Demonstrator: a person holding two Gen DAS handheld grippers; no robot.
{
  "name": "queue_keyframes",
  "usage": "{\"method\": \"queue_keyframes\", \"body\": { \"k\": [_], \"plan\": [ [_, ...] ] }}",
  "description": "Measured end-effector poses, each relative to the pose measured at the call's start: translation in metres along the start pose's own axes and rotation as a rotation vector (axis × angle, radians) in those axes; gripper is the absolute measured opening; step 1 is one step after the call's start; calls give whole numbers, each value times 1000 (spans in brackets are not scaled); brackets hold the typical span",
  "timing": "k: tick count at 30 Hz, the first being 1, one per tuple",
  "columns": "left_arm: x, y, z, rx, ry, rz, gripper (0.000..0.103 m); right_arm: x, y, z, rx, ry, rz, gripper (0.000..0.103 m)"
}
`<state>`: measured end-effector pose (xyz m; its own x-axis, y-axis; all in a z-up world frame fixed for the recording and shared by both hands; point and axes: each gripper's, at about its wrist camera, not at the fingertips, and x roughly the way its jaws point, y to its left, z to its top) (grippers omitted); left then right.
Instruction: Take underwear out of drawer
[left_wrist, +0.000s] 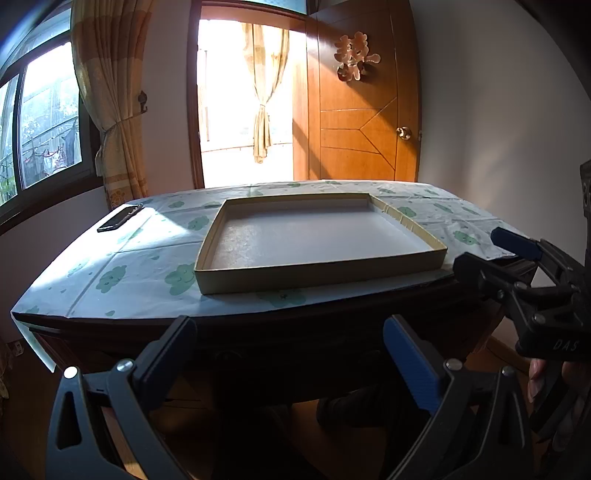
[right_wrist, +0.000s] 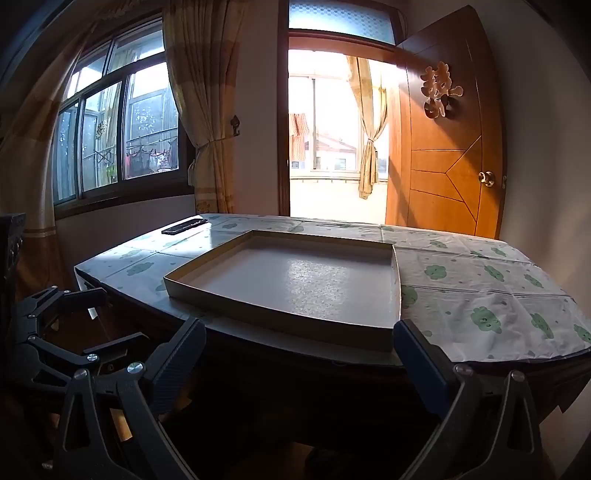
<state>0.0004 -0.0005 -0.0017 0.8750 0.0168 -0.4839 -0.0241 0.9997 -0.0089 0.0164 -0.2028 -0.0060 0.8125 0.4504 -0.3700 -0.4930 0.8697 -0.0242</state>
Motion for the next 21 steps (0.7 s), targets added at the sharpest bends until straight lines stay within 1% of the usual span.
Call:
{"method": "queue_keyframes", "body": {
  "k": [21],
  "plan": [
    [-2, 1, 3, 6, -4, 4, 103, 1, -1, -1, 5, -3, -1, 102]
  ]
}}
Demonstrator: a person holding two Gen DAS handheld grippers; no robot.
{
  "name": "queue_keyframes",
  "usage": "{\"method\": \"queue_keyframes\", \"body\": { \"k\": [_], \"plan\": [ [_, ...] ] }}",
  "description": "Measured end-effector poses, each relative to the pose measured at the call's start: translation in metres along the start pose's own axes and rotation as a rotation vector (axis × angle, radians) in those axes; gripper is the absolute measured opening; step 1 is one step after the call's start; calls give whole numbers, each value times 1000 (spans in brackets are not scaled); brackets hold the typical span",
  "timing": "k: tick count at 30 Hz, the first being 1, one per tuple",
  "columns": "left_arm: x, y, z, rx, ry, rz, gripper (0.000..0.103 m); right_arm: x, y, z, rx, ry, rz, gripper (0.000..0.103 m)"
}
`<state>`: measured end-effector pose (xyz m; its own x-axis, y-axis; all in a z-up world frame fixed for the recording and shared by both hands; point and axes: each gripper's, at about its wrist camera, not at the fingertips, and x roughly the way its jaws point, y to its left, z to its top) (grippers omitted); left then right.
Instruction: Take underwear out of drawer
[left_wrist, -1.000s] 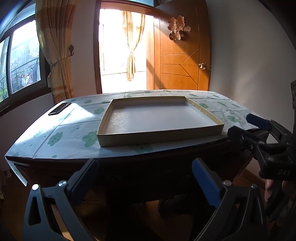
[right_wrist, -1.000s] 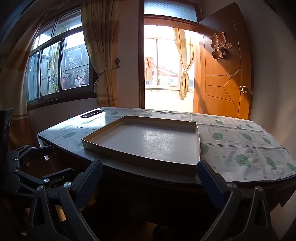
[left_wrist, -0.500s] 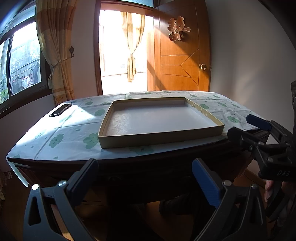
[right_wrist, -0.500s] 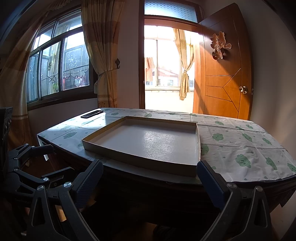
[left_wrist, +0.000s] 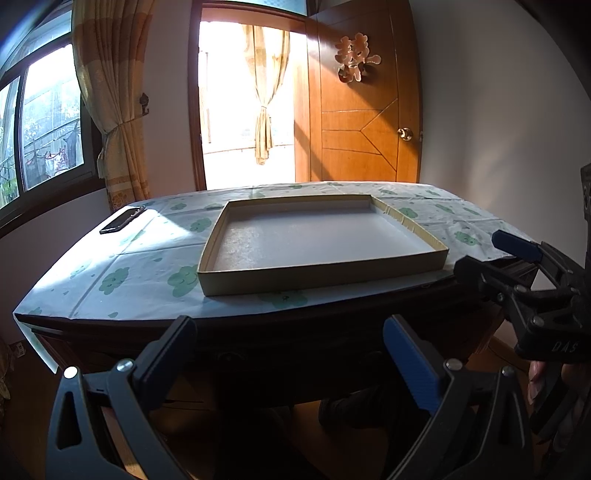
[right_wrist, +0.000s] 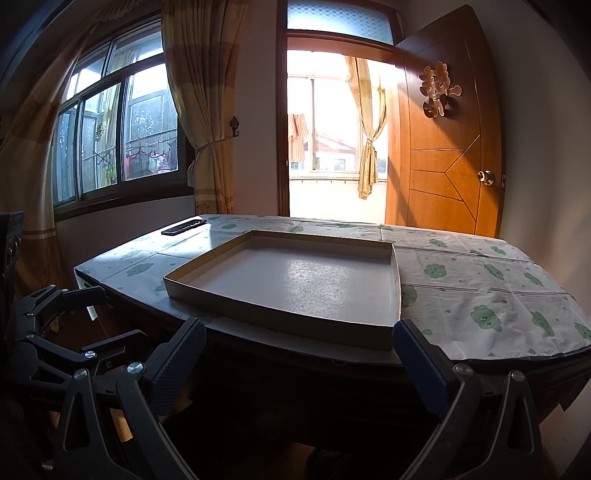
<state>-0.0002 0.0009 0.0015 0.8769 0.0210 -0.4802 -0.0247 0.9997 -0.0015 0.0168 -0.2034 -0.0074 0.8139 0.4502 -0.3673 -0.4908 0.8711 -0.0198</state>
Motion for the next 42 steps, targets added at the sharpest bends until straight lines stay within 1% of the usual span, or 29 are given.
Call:
{"method": "queue_keyframes", "body": {
  "k": [42],
  "plan": [
    [-1, 2, 0, 0, 1, 2, 103, -2, 0, -3, -1, -7, -8, 102]
  ]
}}
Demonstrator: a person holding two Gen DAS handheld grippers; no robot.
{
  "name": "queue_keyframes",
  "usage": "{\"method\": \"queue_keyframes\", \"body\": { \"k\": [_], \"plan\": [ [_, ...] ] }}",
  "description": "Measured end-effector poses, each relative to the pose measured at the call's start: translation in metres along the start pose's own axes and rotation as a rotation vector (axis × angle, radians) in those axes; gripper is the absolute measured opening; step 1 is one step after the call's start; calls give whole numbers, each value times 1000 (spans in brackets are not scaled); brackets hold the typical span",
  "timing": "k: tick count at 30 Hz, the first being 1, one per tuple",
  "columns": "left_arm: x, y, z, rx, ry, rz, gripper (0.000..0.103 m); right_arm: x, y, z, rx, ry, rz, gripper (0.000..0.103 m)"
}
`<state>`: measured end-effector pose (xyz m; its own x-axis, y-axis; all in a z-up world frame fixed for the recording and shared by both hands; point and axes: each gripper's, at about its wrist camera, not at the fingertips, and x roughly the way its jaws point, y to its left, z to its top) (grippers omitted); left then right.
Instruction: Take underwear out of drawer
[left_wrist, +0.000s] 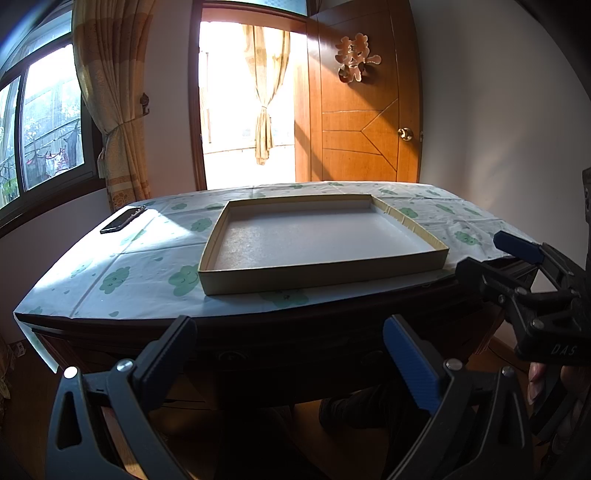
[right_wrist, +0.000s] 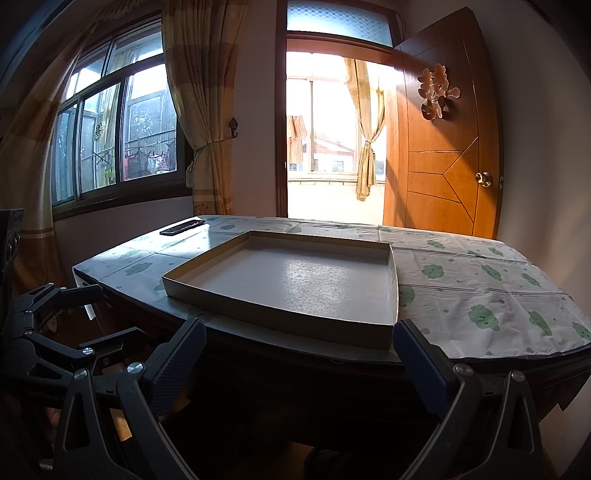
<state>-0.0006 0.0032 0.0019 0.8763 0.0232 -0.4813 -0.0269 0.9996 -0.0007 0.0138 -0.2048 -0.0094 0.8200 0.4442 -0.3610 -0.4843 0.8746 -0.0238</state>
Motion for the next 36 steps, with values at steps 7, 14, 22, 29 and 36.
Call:
{"method": "queue_keyframes", "body": {
  "k": [7, 14, 22, 29, 36],
  "plan": [
    [0, 0, 0, 0, 1, -1, 103, 1, 0, -1, -3, 2, 0, 102],
    [3, -1, -3, 0, 4, -4, 103, 3, -2, -6, -16, -31, 10, 102],
    [12, -1, -9, -2, 24, -3, 103, 13, -7, -24, -47, -162, 91, 102],
    [13, -4, -9, 3, 31, -5, 103, 22, -8, -45, -139, -327, 86, 102],
    [11, -5, -10, 3, 27, -13, 103, 41, -11, -61, -211, -401, 123, 102]
  ]
}}
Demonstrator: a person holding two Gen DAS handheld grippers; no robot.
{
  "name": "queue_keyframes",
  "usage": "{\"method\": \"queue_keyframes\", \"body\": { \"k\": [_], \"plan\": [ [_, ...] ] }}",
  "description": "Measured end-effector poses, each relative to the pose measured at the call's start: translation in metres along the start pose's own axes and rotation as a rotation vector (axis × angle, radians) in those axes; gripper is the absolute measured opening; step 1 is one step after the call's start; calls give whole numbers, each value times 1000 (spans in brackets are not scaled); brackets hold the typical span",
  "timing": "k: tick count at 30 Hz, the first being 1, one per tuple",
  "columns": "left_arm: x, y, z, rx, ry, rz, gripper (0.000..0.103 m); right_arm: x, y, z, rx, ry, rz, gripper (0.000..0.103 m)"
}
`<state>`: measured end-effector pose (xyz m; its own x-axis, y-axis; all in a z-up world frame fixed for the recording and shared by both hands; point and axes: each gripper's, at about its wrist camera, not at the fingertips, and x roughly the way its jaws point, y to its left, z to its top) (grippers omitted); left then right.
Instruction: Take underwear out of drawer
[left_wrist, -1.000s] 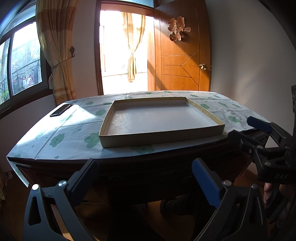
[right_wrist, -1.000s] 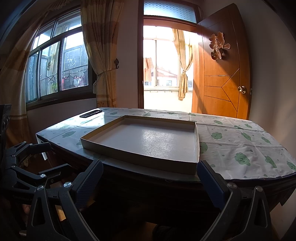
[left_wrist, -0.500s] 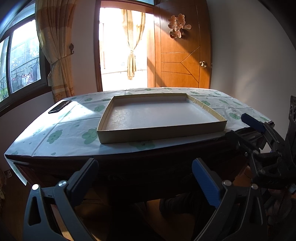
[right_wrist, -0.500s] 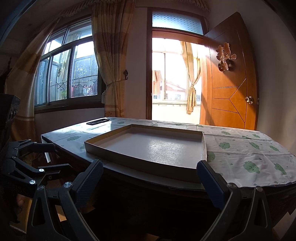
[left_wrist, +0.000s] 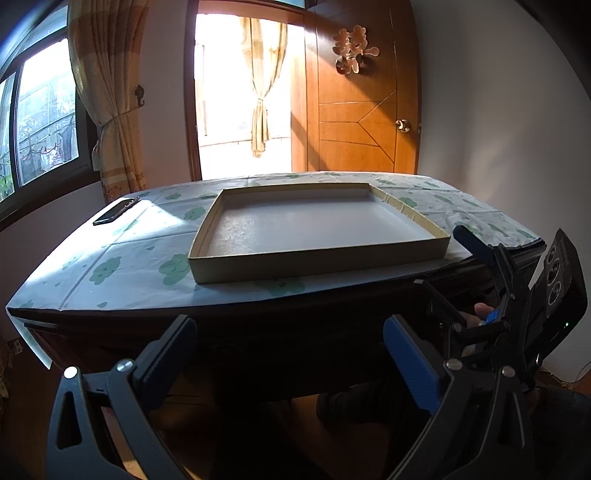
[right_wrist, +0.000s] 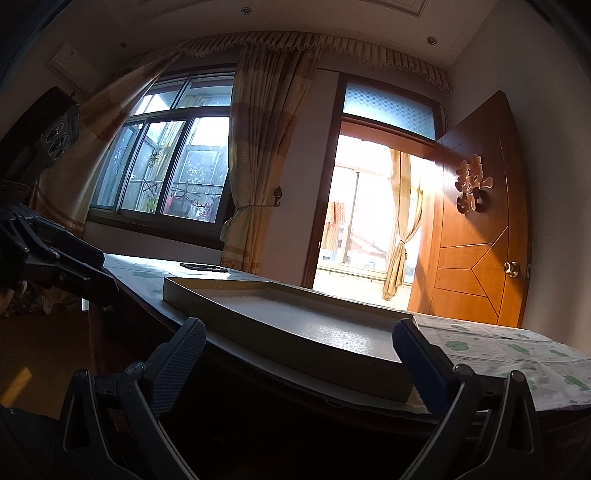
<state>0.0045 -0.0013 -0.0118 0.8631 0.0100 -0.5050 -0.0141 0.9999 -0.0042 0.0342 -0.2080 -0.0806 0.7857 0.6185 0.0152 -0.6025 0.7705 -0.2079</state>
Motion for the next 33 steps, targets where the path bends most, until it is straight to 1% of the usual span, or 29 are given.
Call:
{"method": "queue_keyframes", "body": {
  "k": [9, 21, 25, 27, 33],
  "plan": [
    [-1, 3, 0, -16, -3, 0, 103, 13, -10, -20, 39, -12, 53, 102],
    [-4, 3, 1, -23, -7, 4, 103, 19, -5, -28, -63, -28, 73, 102],
    [-6, 3, 1, -31, -5, 4, 103, 25, -3, -32, -108, -3, 64, 102],
    [-6, 2, 1, -28, -6, 2, 103, 28, -4, -34, -112, 28, 76, 102],
    [-7, -1, 1, -15, -6, -1, 103, 31, 0, -35, -143, 60, 92, 102]
  ]
}}
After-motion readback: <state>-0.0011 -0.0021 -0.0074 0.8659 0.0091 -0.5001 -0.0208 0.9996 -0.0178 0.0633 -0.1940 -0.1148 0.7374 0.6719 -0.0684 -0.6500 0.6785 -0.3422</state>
